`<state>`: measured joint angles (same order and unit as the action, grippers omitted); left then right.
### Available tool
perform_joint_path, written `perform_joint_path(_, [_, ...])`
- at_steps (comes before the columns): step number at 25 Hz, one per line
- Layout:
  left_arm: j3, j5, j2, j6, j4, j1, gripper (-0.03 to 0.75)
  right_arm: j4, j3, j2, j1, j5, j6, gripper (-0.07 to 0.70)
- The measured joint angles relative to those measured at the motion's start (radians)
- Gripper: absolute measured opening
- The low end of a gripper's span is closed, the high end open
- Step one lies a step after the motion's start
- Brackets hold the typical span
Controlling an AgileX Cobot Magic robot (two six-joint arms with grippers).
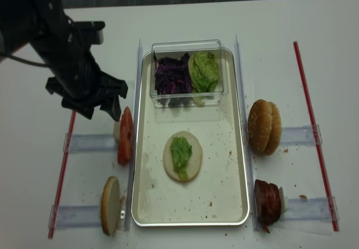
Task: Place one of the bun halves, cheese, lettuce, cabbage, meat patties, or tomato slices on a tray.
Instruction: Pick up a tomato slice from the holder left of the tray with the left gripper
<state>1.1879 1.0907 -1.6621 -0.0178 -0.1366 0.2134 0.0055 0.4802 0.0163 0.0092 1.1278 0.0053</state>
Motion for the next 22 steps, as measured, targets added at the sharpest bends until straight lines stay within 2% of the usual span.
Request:
perform_joint_path(12, [0.04,0.015,-0.012,-0.104,0.002,0.16,0.457,0.0,0.0,0.0,0.0,0.0,-0.005,0.351])
perform_joint_path(22, [0.04,0.028,-0.068,-0.112,0.025,0.17,0.456,0.0,0.0,0.0,0.0,0.0,-0.005,0.232])
